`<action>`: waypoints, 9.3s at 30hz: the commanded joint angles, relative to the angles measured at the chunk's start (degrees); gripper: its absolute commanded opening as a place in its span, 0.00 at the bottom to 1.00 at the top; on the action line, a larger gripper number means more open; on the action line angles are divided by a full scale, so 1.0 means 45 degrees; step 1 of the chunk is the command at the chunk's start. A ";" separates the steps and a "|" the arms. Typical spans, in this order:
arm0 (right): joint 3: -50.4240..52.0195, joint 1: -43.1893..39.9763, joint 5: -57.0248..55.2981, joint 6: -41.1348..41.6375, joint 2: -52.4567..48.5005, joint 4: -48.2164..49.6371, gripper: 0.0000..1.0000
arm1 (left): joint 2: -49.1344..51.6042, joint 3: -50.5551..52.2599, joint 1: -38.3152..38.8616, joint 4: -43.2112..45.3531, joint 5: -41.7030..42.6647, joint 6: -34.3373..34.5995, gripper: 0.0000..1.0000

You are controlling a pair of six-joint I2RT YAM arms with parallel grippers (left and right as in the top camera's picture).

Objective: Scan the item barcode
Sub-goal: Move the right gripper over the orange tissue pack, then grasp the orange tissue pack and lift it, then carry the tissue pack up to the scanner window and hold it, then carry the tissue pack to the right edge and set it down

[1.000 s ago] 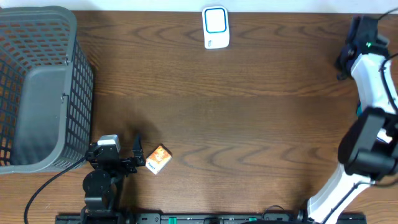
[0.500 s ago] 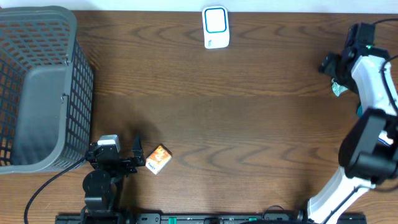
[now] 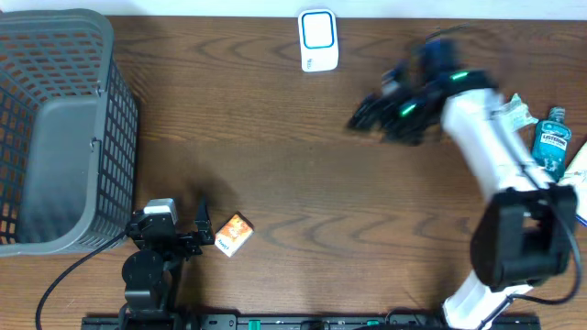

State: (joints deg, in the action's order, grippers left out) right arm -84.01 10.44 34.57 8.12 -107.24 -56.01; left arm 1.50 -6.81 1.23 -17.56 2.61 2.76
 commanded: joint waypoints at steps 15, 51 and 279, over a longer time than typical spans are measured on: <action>0.3230 0.7519 -0.0515 -0.5425 -0.0175 0.6198 0.70 | -0.0019 0.0287 0.0019 -0.0073 -0.0117 -0.0121 0.98; 0.4658 0.9530 -0.1899 -0.2001 -0.1341 0.9972 0.49 | -0.0019 0.0287 0.0019 -0.0073 -0.0117 -0.0121 0.98; -0.1350 -0.4206 -0.5848 0.3793 0.7339 -0.3920 0.99 | -0.0019 0.0287 0.0019 -0.0073 -0.0117 -0.0121 0.98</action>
State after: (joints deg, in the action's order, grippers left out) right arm -91.26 -8.97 9.13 26.46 -74.50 -73.56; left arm 1.52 -6.81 1.23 -17.56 2.59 2.76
